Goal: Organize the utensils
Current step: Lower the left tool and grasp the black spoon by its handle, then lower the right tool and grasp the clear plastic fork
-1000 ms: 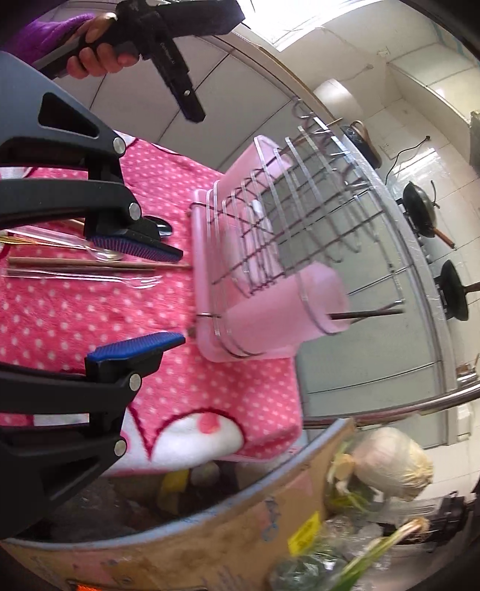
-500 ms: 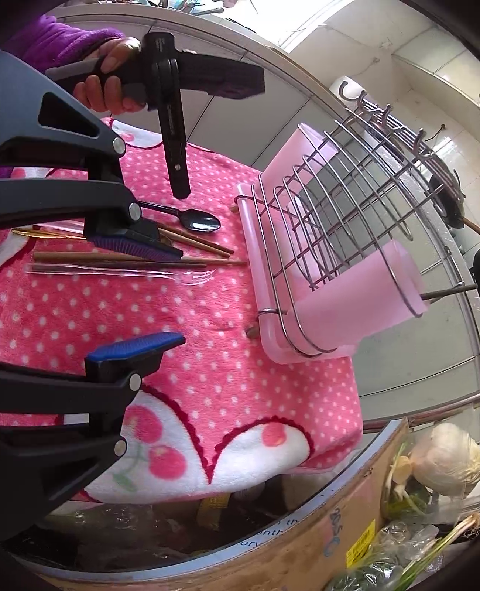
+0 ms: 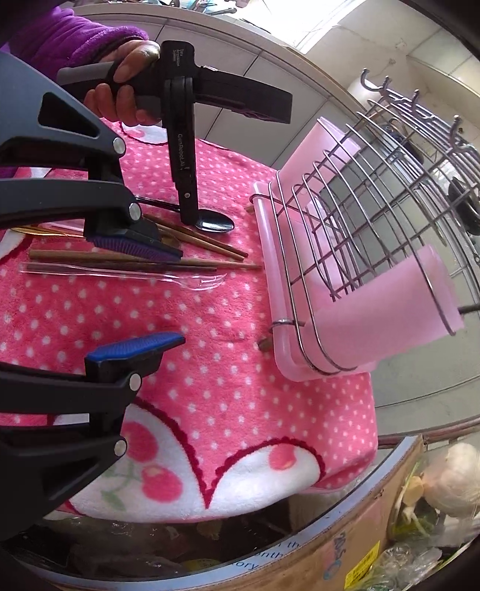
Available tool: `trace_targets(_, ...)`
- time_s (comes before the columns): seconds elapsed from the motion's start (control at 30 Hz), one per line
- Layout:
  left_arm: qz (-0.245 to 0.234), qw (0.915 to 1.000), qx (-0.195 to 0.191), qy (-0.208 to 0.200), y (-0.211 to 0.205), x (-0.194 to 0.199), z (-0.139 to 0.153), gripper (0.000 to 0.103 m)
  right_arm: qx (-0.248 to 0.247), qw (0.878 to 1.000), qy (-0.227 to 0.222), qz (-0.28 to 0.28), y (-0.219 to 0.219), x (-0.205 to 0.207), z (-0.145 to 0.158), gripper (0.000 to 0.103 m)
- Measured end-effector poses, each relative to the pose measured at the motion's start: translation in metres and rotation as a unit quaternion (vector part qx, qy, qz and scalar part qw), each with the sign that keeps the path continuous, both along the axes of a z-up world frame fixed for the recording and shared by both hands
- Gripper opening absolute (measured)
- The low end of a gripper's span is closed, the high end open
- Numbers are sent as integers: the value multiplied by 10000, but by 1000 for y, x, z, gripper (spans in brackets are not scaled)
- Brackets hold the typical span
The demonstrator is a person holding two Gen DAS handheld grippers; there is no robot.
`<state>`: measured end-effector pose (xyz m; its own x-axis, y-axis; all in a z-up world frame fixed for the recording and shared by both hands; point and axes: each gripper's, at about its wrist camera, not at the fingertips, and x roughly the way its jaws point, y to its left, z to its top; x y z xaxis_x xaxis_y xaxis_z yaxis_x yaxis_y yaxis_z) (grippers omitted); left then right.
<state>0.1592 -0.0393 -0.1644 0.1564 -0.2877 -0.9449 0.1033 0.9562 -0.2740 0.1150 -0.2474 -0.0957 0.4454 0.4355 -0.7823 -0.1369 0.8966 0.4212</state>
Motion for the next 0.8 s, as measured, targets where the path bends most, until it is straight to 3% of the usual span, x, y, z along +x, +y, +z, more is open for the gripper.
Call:
trace_targets(0.13, -80, 9999, 98, -114, -5, -1, 0, 12, -31, 9998, 165, 132, 13, 15, -6, 40)
trace_targets(0.37, 141, 9991, -305, -254, 17, -6, 10, 10, -336, 9977, 458, 367, 41, 43, -18, 33)
trace_targets(0.67, 219, 9958, -701, -555, 42, -17, 35, 10, -1090, 9899, 767, 491, 71, 66, -42, 10)
trace_targets(0.8, 247, 9931, -878, -743, 62, -26, 49, 10, -1008, 9918, 705, 346, 63, 61, -43, 4)
